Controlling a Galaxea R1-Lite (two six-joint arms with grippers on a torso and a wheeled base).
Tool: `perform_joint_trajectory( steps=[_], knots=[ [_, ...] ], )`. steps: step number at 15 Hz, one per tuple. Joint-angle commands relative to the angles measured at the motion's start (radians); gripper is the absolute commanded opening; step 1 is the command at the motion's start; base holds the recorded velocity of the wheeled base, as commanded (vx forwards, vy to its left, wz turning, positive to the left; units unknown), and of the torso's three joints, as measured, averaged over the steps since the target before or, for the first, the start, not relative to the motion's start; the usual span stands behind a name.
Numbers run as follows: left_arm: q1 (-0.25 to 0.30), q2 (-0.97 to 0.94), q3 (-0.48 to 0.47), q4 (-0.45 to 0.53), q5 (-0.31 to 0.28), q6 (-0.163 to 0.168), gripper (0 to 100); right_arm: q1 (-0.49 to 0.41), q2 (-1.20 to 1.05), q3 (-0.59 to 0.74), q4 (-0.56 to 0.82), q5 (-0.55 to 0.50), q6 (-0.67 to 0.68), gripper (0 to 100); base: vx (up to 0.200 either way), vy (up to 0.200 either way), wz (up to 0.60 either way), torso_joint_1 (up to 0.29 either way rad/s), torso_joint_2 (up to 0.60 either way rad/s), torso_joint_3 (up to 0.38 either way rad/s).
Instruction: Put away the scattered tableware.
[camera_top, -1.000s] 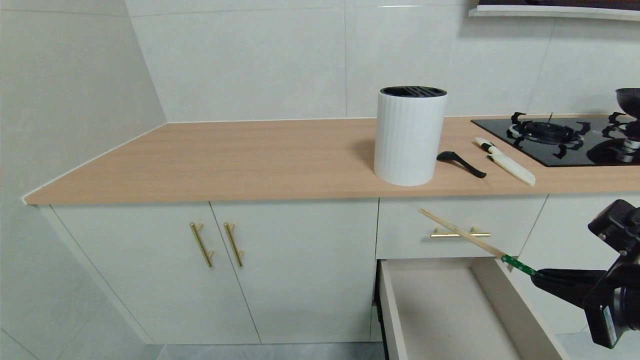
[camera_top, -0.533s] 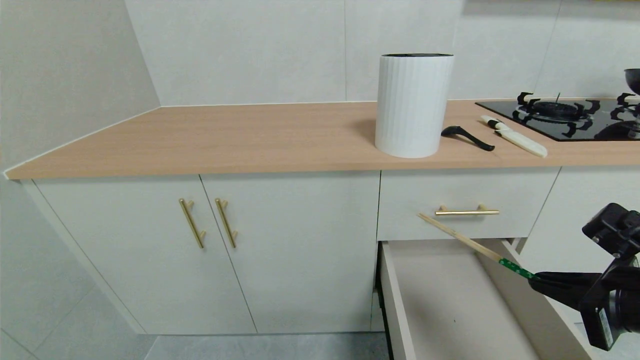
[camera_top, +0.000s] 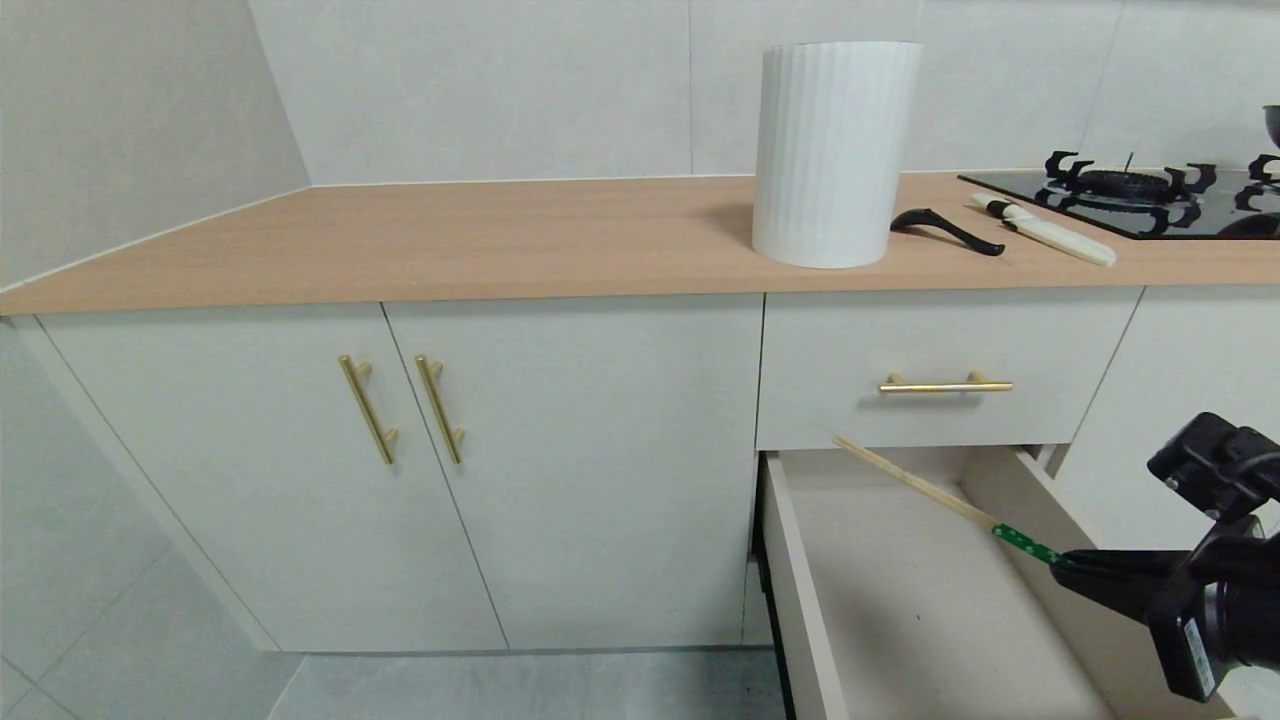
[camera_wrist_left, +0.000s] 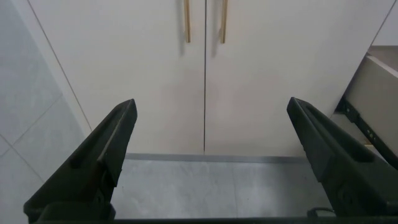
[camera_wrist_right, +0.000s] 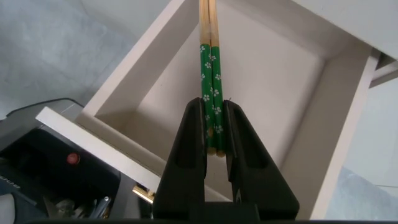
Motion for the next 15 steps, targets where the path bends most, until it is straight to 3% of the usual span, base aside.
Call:
perform_joint_trajectory(
  steps=[1,9,12,15],
  knots=[
    [0.000,0.001,0.000,-0.001,0.000,-0.001,100,0.001,0.010,0.000,0.000,0.000,0.000,0,0.000,0.000,0.00,0.000,0.00,0.000],
    [0.000,0.001,0.000,0.000,0.000,0.001,100,0.001,0.266,-0.023,0.003,-0.042,0.030,0,0.000,0.000,0.00,0.000,0.00,0.000],
    [0.000,0.001,0.000,0.000,0.000,0.001,100,0.013,0.463,-0.118,-0.018,-0.040,0.268,0,0.000,0.000,0.00,0.000,0.00,0.000],
    [0.002,0.001,0.000,0.000,0.000,-0.001,100,0.022,0.673,-0.165,-0.162,-0.045,0.460,0,0.000,0.000,0.00,0.000,0.00,0.000]
  ],
)
